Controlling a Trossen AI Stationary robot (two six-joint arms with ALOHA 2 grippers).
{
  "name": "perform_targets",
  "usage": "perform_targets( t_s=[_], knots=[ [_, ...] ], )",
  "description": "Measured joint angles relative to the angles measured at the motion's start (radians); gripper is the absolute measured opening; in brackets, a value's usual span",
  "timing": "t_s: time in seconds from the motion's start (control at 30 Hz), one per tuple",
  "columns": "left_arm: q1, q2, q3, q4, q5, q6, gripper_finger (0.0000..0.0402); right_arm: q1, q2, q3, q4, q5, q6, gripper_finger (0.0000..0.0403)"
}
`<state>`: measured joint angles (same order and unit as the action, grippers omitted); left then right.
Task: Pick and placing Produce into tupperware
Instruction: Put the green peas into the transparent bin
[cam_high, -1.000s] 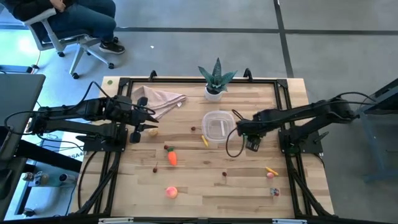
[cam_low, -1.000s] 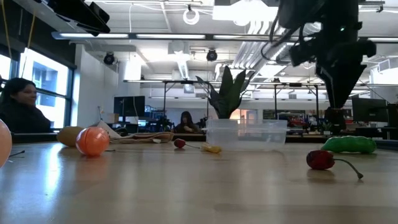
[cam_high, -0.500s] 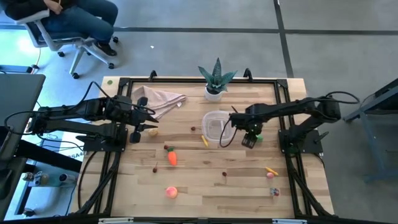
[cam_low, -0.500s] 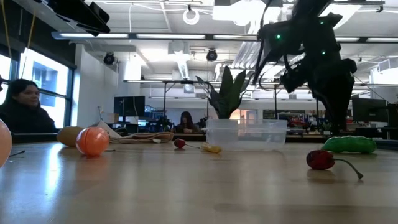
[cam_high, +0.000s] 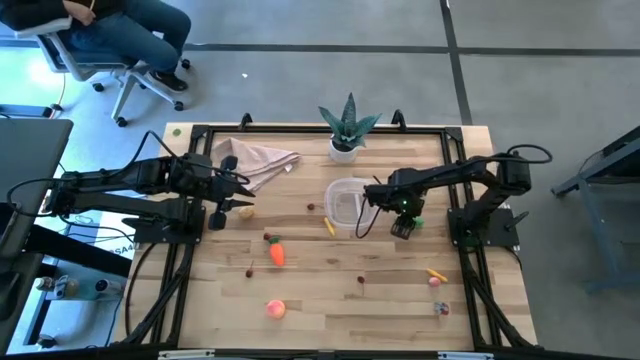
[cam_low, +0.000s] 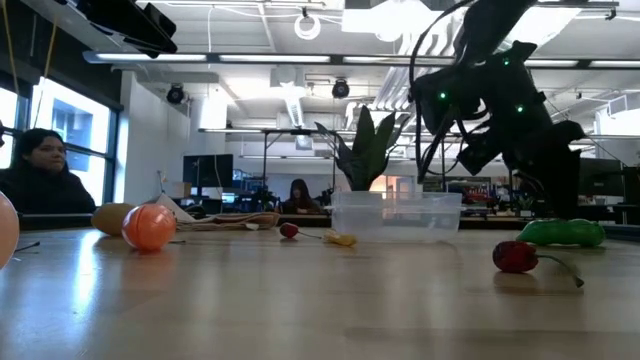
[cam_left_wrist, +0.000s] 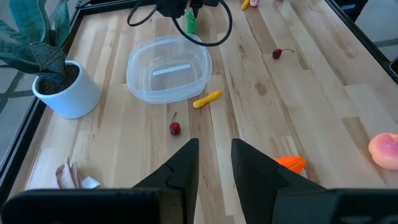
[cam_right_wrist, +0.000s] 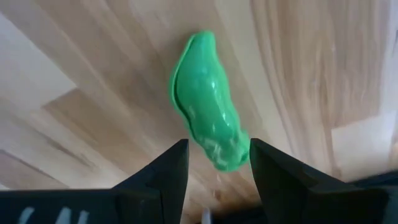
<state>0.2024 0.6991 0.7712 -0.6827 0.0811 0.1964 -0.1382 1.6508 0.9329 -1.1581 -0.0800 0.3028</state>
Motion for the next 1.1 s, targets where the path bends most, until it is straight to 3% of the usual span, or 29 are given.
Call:
perform_targets(
  t_s=[0.57,0.8,1.1],
  knots=[
    [0.000,0.000,0.000,0.000,0.000,0.000,0.0083,-0.001,0.000,-0.004,0.028,-0.007,-0.024,0.0163],
    [0.000,0.000,0.000,0.000,0.000,0.000,0.0083,0.000,-0.001,-0.117,0.101,-0.045,-0.007,0.0163],
    [0.000,0.000,0.000,0.000,0.000,0.000,0.0083,0.010,-0.001,-0.132,0.157,-0.037,0.005,0.0163]
  ],
)
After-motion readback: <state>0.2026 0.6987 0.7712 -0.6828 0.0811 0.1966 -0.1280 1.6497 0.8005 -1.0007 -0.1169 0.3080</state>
